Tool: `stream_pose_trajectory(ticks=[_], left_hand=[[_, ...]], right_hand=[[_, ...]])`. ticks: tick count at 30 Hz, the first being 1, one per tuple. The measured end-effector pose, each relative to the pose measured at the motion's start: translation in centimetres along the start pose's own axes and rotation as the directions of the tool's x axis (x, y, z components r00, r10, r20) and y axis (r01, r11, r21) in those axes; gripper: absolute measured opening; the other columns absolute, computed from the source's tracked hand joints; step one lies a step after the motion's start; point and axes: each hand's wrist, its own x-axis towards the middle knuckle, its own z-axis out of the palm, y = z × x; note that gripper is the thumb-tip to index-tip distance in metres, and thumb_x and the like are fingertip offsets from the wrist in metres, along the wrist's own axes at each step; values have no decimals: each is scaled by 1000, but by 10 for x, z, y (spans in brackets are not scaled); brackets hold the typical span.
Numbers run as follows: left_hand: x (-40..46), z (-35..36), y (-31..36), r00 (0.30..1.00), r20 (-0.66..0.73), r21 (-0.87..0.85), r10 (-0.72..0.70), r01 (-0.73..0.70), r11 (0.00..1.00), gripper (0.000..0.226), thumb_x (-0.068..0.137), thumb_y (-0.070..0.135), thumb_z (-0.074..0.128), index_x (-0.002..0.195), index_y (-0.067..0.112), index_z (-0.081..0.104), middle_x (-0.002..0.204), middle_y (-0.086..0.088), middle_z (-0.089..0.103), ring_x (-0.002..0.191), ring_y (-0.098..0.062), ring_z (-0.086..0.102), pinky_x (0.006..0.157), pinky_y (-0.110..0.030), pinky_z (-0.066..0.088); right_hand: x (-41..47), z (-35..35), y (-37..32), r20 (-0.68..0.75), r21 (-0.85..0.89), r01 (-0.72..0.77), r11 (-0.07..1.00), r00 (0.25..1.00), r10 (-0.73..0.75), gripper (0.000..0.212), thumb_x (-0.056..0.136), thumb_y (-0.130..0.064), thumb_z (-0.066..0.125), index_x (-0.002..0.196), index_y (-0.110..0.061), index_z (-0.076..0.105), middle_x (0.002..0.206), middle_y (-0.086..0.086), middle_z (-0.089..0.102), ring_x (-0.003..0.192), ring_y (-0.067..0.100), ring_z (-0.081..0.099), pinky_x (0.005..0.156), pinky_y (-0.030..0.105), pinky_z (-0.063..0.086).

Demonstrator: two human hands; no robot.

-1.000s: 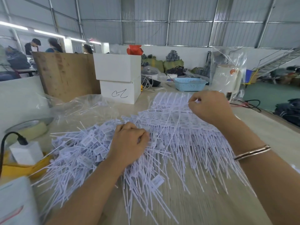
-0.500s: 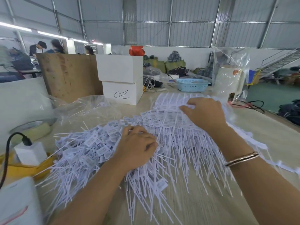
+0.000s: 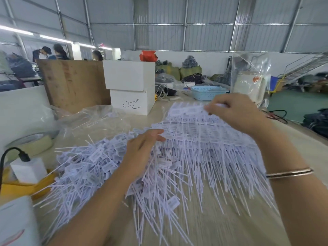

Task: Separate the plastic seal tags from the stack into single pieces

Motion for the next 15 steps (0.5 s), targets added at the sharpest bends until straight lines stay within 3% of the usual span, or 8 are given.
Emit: stream_pose_trajectory(ticks=[2, 5, 7, 10, 12, 15], left_hand=[[-1, 0, 3, 998, -12, -115, -61, 59, 992, 34, 94, 55, 34, 106, 37, 61, 92, 17, 71, 102, 11, 54, 91, -20, 32], [-1, 0, 6, 994, -92, -137, -56, 43, 990, 46, 97, 43, 34, 79, 14, 64, 69, 13, 67, 72, 6, 59, 79, -11, 37], [-2, 2, 6, 992, -119, -95, -37, 25, 995, 46, 97, 37, 41, 73, 1, 58, 60, 13, 63, 57, 1, 55, 64, -3, 39], [-3, 4, 4, 983, -185, -37, -5, -2, 999, 37, 96, 31, 48, 73, 4, 55, 56, 6, 62, 49, -13, 44, 46, -9, 36], [-4, 5, 2, 979, -205, -39, 18, -26, 999, 33, 96, 30, 48, 75, 5, 56, 61, -9, 62, 49, -20, 43, 45, -12, 34], [-6, 6, 0, 980, -183, -2, 80, -82, 997, 33, 96, 29, 49, 73, 10, 60, 69, -25, 59, 60, -38, 52, 52, -27, 39]], right_hand=[[-1, 17, -3, 123, -7, 62, 998, 991, -60, 21, 89, -39, 59, 70, -29, 61, 54, -16, 54, 51, -16, 46, 57, 18, 28], [-1, 41, 2, 233, 28, 83, 996, 969, -88, 23, 88, -42, 59, 74, -24, 62, 66, -9, 56, 61, -5, 49, 64, 17, 30], [-2, 51, 6, 300, 37, 86, 996, 949, -93, 26, 89, -41, 59, 75, -19, 62, 69, -1, 57, 65, 3, 49, 72, 22, 30], [-2, 62, 10, 388, -21, 107, 994, 917, -90, 23, 91, -41, 55, 86, -20, 61, 73, -5, 55, 67, 2, 46, 83, 29, 28], [-3, 71, 8, 423, -45, 123, 991, 901, -93, 18, 92, -43, 52, 100, -29, 60, 85, -12, 54, 80, 0, 48, 94, 37, 30], [-7, 83, 1, 432, 7, 129, 992, 894, -119, 22, 93, -43, 51, 109, -30, 60, 108, -5, 57, 103, 13, 51, 101, 42, 31]])
